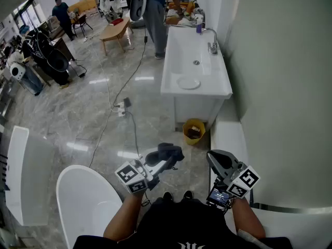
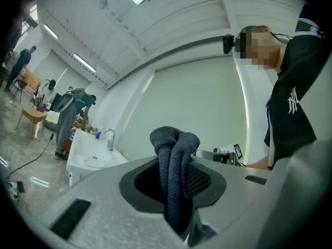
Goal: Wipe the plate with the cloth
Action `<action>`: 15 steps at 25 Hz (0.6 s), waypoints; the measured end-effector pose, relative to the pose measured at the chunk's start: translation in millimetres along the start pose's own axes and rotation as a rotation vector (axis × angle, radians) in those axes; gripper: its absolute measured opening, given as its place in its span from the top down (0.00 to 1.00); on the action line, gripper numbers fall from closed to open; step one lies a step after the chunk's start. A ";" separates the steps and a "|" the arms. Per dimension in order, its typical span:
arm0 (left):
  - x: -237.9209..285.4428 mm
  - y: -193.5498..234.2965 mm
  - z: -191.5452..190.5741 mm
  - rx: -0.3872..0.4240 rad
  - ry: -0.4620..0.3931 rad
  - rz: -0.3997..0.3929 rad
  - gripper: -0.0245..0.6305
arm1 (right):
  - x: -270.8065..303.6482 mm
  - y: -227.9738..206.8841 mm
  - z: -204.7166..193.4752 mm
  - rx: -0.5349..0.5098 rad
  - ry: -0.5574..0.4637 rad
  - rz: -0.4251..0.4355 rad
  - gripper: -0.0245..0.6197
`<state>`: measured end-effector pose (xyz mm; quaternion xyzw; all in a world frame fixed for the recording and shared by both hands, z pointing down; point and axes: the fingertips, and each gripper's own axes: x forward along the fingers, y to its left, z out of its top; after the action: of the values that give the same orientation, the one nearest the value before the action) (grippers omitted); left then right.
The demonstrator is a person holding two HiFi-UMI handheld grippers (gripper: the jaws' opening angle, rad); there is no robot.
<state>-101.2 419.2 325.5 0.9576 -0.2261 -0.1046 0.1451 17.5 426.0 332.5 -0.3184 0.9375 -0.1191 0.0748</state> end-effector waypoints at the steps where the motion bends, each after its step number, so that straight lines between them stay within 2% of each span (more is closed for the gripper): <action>1: -2.6 4.1 -4.8 0.000 0.004 0.002 0.86 | 1.0 0.8 0.6 -0.002 0.001 -0.001 0.96; 7: -8.0 13.3 -16.8 0.009 0.028 0.019 0.86 | 2.2 -1.3 -0.1 -0.010 0.015 -0.016 0.96; 15: -12.3 19.5 -19.4 0.033 0.053 0.043 0.86 | 3.1 -8.7 5.7 0.005 -0.026 -0.036 0.95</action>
<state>-114.7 412.6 351.6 0.9571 -0.2444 -0.0723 0.1375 21.3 416.4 329.2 -0.3368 0.9301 -0.1186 0.0858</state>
